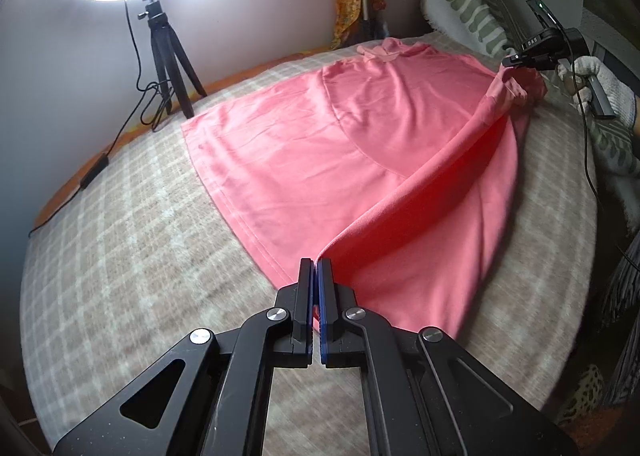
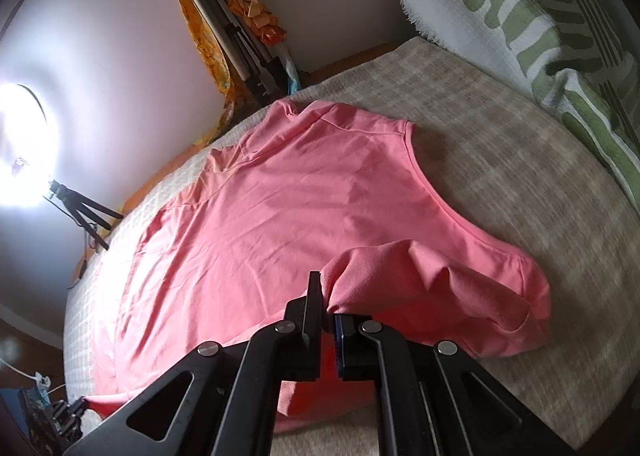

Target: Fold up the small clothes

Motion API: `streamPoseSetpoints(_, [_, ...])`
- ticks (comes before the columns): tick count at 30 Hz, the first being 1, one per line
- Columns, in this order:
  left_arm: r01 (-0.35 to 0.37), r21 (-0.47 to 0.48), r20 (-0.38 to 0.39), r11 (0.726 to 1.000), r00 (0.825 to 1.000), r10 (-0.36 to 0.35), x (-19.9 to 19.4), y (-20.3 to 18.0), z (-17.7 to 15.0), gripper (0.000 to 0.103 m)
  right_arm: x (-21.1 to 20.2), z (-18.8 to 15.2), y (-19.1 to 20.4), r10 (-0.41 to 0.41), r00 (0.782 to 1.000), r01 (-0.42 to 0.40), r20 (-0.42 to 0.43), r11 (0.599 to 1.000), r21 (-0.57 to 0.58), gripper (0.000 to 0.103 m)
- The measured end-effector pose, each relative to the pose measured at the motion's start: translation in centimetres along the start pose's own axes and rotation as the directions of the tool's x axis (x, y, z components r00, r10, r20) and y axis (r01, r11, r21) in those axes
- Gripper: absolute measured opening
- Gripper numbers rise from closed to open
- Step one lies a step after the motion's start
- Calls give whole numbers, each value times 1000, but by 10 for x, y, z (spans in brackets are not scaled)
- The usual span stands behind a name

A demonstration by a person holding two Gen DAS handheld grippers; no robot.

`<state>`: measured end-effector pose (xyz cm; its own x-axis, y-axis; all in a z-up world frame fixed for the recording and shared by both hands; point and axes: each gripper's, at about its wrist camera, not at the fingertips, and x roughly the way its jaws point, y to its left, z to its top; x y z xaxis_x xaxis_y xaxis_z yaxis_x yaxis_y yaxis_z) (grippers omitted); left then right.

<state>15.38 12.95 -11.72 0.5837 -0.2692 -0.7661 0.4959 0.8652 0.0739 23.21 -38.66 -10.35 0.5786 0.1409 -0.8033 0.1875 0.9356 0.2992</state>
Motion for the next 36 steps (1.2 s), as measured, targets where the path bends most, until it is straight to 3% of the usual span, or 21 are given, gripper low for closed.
streamPoseSetpoints(7, [-3,-38,-47,999,999,1,23,14,1,1,26,-1,-1,-48,998,48,-39,999,-17,2])
streamPoseSetpoints(11, [-25,-16,-59,1000,998,24,26,8,0,1,35,0,-3,-36,997,35,-62,999,-24,3])
streamPoseSetpoints(13, [-39,-32,-70,999,997,37,27,10,2,4,33,1,-3,-22,997,20,-69,999,-29,11])
streamPoseSetpoints(14, [-48,-50,-77,998,996,44,28,13,3,4,29,2,-3,-13,998,12,-61,1000,-28,21])
streamPoseSetpoints(15, [-57,-63,-79,996,996,52,27,15,3,9,25,3,-4,1,999,-2,-50,1000,-26,41])
streamPoseSetpoints(16, [-71,-75,-78,995,995,65,26,17,4,16,17,4,-4,14,999,-14,-30,1000,-24,44])
streamPoseSetpoints(18, [-97,-101,-63,990,994,91,19,22,6,27,-1,4,-7,34,999,-34,9,999,-29,44])
streamPoseSetpoints(24, [-147,-110,4,983,989,148,-9,20,9,29,-31,-15,-10,126,992,-125,-6,992,15,44])
streamPoseSetpoints(30, [-122,-101,63,987,990,128,-29,1,15,29,-6,-39,2,167,978,-163,-123,986,43,44])
streamPoseSetpoints(36, [-107,-119,102,987,988,119,-42,-6,19,29,28,-33,14,163,971,-156,-176,986,55,44])
